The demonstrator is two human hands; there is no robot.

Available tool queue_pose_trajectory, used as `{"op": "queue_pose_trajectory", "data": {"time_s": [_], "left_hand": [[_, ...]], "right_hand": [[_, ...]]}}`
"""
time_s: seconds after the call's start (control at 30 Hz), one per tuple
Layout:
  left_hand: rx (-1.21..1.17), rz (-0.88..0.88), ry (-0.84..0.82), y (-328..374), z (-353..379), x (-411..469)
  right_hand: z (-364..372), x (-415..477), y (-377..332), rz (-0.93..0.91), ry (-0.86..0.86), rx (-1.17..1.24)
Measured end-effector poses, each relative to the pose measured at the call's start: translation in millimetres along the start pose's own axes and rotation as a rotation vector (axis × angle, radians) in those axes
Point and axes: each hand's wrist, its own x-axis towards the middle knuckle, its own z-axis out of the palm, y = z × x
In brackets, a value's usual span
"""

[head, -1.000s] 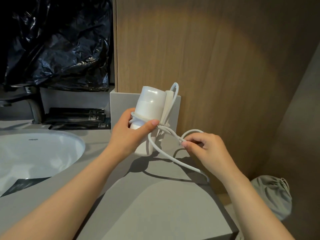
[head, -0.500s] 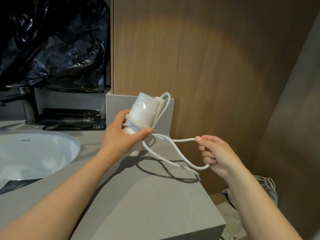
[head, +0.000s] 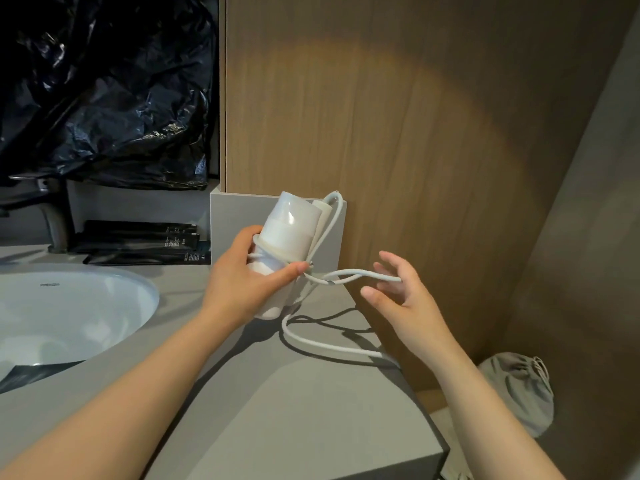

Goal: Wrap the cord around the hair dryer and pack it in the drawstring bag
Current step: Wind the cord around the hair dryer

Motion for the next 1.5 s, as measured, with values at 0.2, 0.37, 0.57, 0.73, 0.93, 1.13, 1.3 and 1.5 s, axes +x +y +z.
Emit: {"op": "queue_pose_trajectory", "data": {"time_s": [0.2, 0.37, 0.57, 0.73, 0.93, 1.13, 1.3, 1.5], "left_hand": [[-0.014, -0.010, 0.002, 0, -1, 2], [-0.119, -0.060, -0.031, 5, 2, 2], [-0.211, -0.085, -0.069, 10, 5, -1], [-0.273, -0.108, 0.016, 12, 1, 2], [-0.263, -0.137, -0.019, 10, 2, 3], [-0.281, -0.167, -0.047, 4, 3, 4], [-0.261, -0.182, -0.055, 5, 6, 4], [-0.259, -0.226, -0.028, 1, 5, 4]], "right_hand": [[-22, 2, -2, 0.003, 0.136, 0.008], [-15, 11, -1, 0.382, 0.247, 0.271], [2, 17, 5, 0.391, 0.201, 0.430], [10, 4, 10, 0.052, 0.176, 0.012], [32, -4, -13, -0.140, -0.003, 0.077], [56, 8, -5, -0.203, 0.114, -0.186], [55, 22, 9, -0.335, 0.320, -0.474], [45, 15, 15, -0.257, 0.538, -0.230]]}}
